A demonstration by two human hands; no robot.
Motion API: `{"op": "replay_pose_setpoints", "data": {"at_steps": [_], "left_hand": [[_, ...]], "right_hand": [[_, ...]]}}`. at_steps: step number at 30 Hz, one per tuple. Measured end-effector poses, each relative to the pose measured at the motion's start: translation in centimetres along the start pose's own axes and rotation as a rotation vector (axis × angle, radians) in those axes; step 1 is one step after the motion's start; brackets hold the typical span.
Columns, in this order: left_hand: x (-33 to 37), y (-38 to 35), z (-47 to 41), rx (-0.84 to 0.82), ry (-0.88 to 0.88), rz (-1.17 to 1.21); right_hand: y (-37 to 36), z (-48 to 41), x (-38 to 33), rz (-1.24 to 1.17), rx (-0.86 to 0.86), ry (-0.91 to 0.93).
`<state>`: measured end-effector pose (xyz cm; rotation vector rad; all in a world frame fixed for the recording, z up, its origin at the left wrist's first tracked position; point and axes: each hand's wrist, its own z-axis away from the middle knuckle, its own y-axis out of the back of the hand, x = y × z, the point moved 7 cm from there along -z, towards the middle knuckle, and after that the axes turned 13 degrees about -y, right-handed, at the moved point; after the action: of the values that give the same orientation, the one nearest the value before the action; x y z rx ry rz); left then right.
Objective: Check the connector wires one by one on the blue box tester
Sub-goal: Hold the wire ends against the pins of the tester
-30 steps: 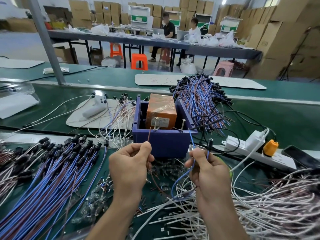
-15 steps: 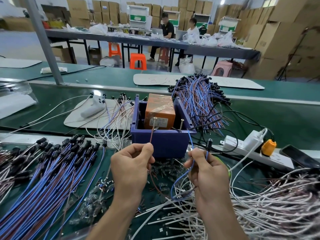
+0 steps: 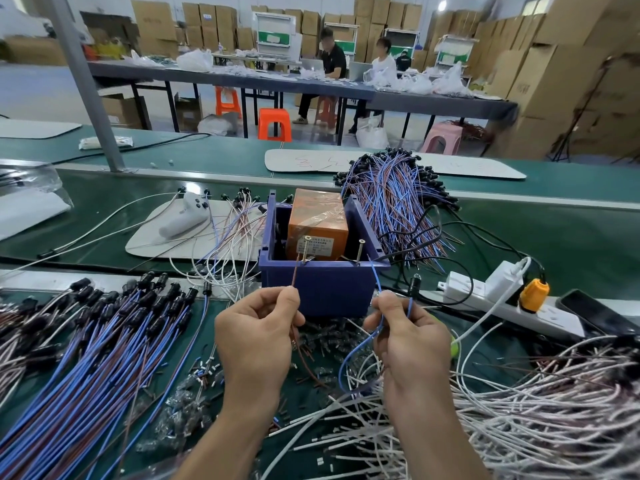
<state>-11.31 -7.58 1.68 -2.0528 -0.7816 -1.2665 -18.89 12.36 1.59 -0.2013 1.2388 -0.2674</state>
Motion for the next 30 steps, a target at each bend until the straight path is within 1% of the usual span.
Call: {"op": "replay_pose_setpoints", "data": {"at_steps": [4, 13, 21, 26, 30], "left_hand": [[-0.12, 0.38, -0.26, 0.036, 0.002, 0.002], [0.25, -0.51, 0.15, -0.075, -0.044, -0.065], [0.19, -0.23, -0.57, -0.057, -0.037, -0.083], [0.26, -0.35, -0.47, -0.074, -0.049, -0.105], [0.32, -0.33, -0.46, -0.073, -0.051, -0.104]], "right_hand": [[-0.20, 0.12, 0.06, -0.001, -0.011, 0.007], [0.05, 0.12, 0.10, -0.011, -0.005, -0.002], [0.00, 0.06, 0.04, -0.025, -0.005, 0.001], [-0.10, -0.09, 0.02, -0.012, -0.003, 0.023], [-0.42, -0.18, 0.10, -0.008, -0.030, 0.009]]}}
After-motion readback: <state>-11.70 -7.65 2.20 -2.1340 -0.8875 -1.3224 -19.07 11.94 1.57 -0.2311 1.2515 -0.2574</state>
